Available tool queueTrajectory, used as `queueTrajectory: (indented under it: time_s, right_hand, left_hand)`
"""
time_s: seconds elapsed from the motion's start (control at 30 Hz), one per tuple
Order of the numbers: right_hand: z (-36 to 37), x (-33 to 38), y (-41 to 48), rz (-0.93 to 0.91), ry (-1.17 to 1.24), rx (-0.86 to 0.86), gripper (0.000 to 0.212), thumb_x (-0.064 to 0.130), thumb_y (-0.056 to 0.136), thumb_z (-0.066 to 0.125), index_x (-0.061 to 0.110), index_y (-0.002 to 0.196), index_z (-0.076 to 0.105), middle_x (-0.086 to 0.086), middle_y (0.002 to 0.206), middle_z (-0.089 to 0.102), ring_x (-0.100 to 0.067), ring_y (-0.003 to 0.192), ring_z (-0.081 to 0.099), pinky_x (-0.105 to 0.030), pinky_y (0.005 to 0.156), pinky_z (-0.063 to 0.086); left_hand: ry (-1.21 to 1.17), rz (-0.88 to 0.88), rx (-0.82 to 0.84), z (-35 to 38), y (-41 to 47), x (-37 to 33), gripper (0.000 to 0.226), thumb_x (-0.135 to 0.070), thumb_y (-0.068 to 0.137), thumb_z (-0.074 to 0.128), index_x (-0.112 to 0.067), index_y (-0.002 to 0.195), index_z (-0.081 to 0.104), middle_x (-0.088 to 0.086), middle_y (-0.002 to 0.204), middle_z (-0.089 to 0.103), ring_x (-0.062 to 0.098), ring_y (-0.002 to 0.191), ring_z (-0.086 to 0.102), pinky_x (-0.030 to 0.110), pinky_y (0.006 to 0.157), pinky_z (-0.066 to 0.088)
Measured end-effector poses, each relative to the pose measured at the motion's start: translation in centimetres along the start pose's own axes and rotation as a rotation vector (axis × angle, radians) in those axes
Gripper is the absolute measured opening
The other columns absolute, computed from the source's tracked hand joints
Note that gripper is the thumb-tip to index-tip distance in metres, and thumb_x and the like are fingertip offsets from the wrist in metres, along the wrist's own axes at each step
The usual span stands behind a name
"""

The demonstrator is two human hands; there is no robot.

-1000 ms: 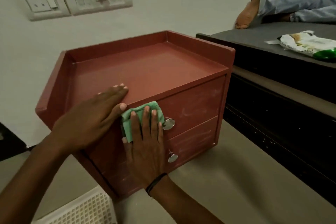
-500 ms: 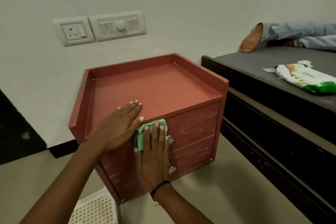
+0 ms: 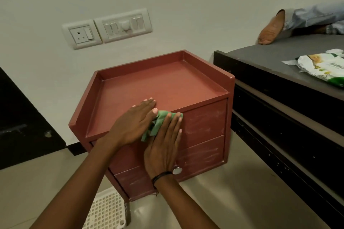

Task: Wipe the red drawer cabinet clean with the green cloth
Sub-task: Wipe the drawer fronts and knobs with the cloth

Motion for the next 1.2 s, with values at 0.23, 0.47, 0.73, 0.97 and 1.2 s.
queueTrajectory:
  time_s: [0.23,0.47,0.73,0.97,1.2]
  right_hand:
    - [-3.4,-5.2,7.2,0.413,0.323,-0.18,0.069,0.04,0.105,0.025,0.009,0.159,-0.004,-0.012,0.168,-0.01,-0.023,0.156,-0.009,-0.04,0.127,0.004]
    - [-3.1,-6.1,6.6,0.418,0.422,-0.153,0.069,0.032,0.107,0.034,0.011,0.157,-0.008,-0.012,0.166,-0.017,-0.024,0.155,-0.015,-0.043,0.127,0.0]
    - [0.0,-2.6,-0.4,0.251,0.312,0.039,0.072,0.028,0.101,0.028,0.008,0.159,-0.009,-0.011,0.166,-0.019,-0.025,0.154,-0.018,-0.042,0.126,0.002]
    - [-3.0,-8.4,7.4,0.587,0.541,-0.134,0.07,0.035,0.107,0.033,0.01,0.158,-0.008,-0.008,0.166,-0.02,-0.019,0.154,-0.016,-0.04,0.127,-0.002]
    - [-0.5,-9.0,2.8,0.449,0.44,-0.076,0.071,0.04,0.105,0.032,0.012,0.157,-0.007,-0.007,0.166,-0.02,-0.021,0.155,-0.017,-0.035,0.126,-0.002]
  left_hand:
    - [0.138,0.06,-0.022,1.0,1.3,-1.8,0.07,-0.056,0.1,0.016,-0.019,0.159,0.021,0.0,0.167,0.017,0.013,0.154,0.016,0.035,0.125,0.012]
    - [0.235,0.108,-0.095,2.1,2.4,-3.5,0.066,-0.053,0.103,0.018,-0.018,0.158,0.024,0.005,0.165,0.025,0.019,0.152,0.025,0.041,0.123,0.023]
    - [0.22,0.098,-0.115,2.0,2.1,-3.4,0.071,-0.057,0.099,0.011,-0.021,0.158,0.025,0.002,0.165,0.025,0.017,0.152,0.025,0.04,0.124,0.022]
    - [0.224,0.121,-0.148,1.8,1.8,-3.3,0.064,-0.052,0.102,0.02,-0.018,0.156,0.032,0.003,0.163,0.032,0.019,0.15,0.03,0.041,0.122,0.027]
    - [0.259,0.13,-0.15,1.9,1.5,-3.6,0.062,-0.049,0.104,0.024,-0.015,0.155,0.033,0.007,0.162,0.033,0.022,0.149,0.032,0.043,0.121,0.029]
Point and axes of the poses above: each hand's wrist, its own y-axis towards the middle knuckle, its own z-axis out of the palm, x = y × z, the point moved 3 cm from there along y, towards the middle knuckle
